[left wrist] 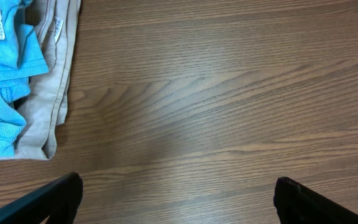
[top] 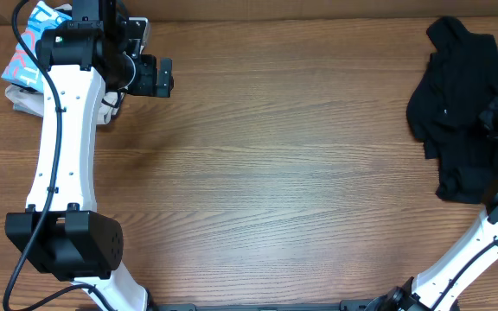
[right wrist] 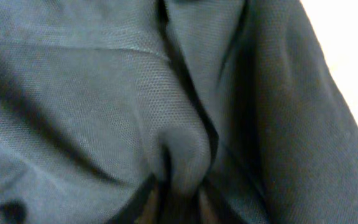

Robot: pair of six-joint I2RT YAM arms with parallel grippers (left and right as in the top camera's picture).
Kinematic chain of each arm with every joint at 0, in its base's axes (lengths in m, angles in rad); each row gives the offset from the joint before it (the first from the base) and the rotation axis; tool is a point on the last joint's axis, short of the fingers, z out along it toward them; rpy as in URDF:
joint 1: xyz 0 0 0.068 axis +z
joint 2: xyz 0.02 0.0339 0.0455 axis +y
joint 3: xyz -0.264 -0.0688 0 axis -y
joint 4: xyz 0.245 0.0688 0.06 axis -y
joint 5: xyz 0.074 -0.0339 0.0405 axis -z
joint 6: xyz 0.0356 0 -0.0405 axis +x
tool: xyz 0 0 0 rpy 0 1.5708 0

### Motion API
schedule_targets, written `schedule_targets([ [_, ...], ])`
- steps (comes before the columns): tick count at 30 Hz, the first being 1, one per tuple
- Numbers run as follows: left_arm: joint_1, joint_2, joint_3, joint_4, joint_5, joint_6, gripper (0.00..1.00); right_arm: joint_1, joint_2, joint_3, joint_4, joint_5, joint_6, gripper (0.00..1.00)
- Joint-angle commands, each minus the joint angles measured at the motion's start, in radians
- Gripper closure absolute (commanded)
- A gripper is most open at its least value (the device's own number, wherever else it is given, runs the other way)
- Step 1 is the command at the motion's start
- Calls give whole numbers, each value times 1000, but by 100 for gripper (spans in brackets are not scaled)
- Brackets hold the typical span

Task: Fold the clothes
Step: 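Grasp the black shirt with the right gripper and drag it to table center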

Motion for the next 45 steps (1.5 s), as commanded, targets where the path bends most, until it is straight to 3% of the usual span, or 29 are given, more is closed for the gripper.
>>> schedule_targets([
  [1, 3, -4, 6, 5, 19, -13, 0, 1, 4, -2, -3, 6, -2, 96],
  [8, 5, -5, 20, 40, 15, -18, 5, 3, -25, 60, -84, -96, -2, 96],
  [15, 6, -5, 189, -9, -2, -36, 3, 48, -140, 257, -352, -257, -73, 96],
  [19, 6, -5, 315, -77, -64, -36, 0, 142, -220, 357, -504, -340, -132, 96],
  [24, 13, -5, 415, -161, -72, -36, 0, 333, -291, 376, -606, -343, -153, 96],
  [32, 90, -9, 438, -207, -73, -36, 0, 796, -306, 373, -678, -347, -135, 96],
  [41, 167, -9, 438, -201, -65, -32, 0, 1225, -306, 373, -581, -346, -50, 79],
  [43, 167, -9, 438, -201, -66, -27, 0, 1287, -306, 373, -576, -346, -51, 71],
  [45, 167, -9, 438, -201, -64, -27, 0, 1340, -306, 374, -581, -344, -51, 70],
])
